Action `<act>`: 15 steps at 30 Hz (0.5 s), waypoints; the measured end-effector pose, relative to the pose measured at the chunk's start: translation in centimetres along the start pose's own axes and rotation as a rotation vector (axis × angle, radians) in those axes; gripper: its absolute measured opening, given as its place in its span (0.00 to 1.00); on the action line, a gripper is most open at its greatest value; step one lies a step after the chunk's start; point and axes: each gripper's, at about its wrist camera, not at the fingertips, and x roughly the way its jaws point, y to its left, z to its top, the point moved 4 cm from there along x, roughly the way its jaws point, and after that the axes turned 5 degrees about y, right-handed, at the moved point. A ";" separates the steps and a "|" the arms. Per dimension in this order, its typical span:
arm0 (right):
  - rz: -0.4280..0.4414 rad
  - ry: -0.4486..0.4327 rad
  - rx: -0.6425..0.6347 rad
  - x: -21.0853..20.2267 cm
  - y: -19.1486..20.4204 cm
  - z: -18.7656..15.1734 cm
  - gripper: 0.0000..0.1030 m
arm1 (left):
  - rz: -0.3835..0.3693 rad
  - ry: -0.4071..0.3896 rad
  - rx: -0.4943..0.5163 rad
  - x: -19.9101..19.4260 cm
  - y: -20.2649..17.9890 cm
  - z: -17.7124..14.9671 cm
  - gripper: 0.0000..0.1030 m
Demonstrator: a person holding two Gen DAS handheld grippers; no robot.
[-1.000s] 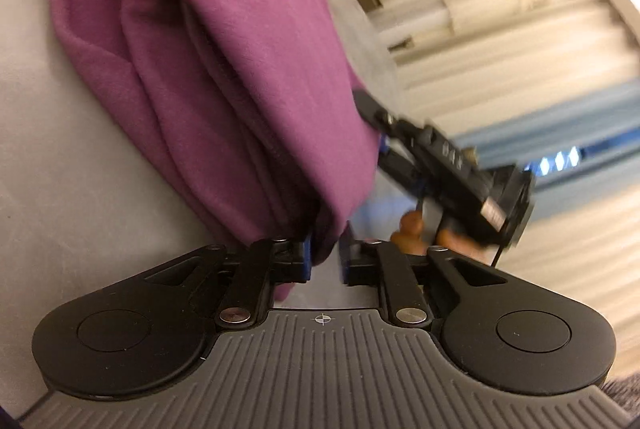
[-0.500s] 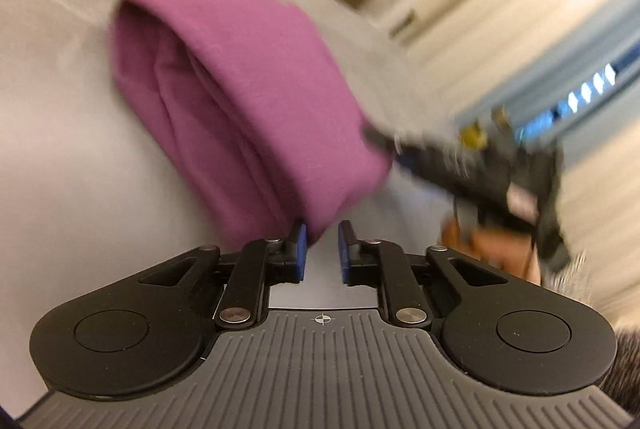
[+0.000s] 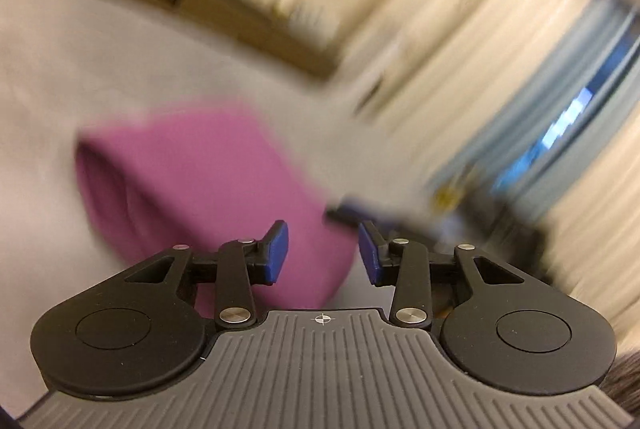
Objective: Fold clothes
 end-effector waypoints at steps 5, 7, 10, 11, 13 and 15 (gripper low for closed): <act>-0.007 0.101 -0.030 1.3 -0.6 -0.7 0.40 | 0.096 0.012 0.115 1.7 -1.1 -3.0 0.25; -0.009 0.098 -0.031 1.4 -0.5 -0.8 0.41 | 0.132 0.037 0.203 1.7 -1.5 -3.0 0.24; -0.059 0.074 -0.025 1.2 -0.1 -1.4 0.41 | 0.175 0.079 0.331 1.9 -1.8 -3.0 0.23; -0.089 0.063 -0.028 1.1 0.1 -1.6 0.42 | 0.173 0.088 0.340 2.0 -1.7 -2.8 0.23; -0.180 0.030 -0.054 1.3 0.8 -1.9 0.46 | 0.174 0.097 0.346 2.4 -1.6 -2.4 0.23; -0.197 0.027 -0.017 1.4 -0.1 -1.8 0.63 | 0.192 0.114 0.373 2.9 -2.2 -2.6 0.24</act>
